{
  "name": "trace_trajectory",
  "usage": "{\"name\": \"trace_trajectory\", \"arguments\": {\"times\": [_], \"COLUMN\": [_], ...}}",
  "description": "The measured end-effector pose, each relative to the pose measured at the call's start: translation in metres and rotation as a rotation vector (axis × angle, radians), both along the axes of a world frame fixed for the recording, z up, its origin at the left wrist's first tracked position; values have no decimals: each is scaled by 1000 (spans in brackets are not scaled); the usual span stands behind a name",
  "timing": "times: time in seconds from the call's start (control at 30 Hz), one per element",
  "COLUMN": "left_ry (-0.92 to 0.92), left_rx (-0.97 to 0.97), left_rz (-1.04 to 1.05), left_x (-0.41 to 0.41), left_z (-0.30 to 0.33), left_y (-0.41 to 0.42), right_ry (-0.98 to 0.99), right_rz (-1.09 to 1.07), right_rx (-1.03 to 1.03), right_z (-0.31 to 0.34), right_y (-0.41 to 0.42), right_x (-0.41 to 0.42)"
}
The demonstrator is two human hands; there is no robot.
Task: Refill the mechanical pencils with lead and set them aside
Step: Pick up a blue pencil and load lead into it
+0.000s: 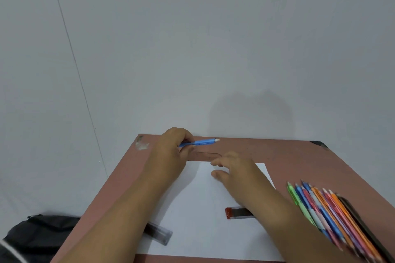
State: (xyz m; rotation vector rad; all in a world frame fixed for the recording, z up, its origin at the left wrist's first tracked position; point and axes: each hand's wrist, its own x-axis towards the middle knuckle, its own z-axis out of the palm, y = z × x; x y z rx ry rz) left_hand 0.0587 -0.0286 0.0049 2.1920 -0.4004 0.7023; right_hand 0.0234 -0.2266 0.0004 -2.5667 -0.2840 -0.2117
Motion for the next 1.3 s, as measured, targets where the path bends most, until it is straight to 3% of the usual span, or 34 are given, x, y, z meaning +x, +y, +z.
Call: {"name": "trace_trajectory", "arguments": {"times": [0.33, 0.4, 0.57, 0.7, 0.97, 1.3], "left_ry": [4, 12, 21, 7, -11, -17], "left_rx": [14, 6, 10, 22, 25, 30], "left_rz": [-14, -16, -18, -22, -47, -49], "left_x": [1, 1, 1, 1, 1, 1], "left_z": [0, 0, -1, -1, -2, -2], "left_y": [-1, -1, -1, -1, -2, -2], "right_ry": [26, 7, -178, -226, -234, -207], "right_rz": [-28, -44, -191, -174, -145, -124], "right_rx": [-101, -21, 530, 795, 961, 939], "right_z": [-10, -6, 11, 19, 22, 22], "right_y": [3, 2, -1, -1, 2, 3], "right_x": [10, 7, -4, -11, -15, -15]}}
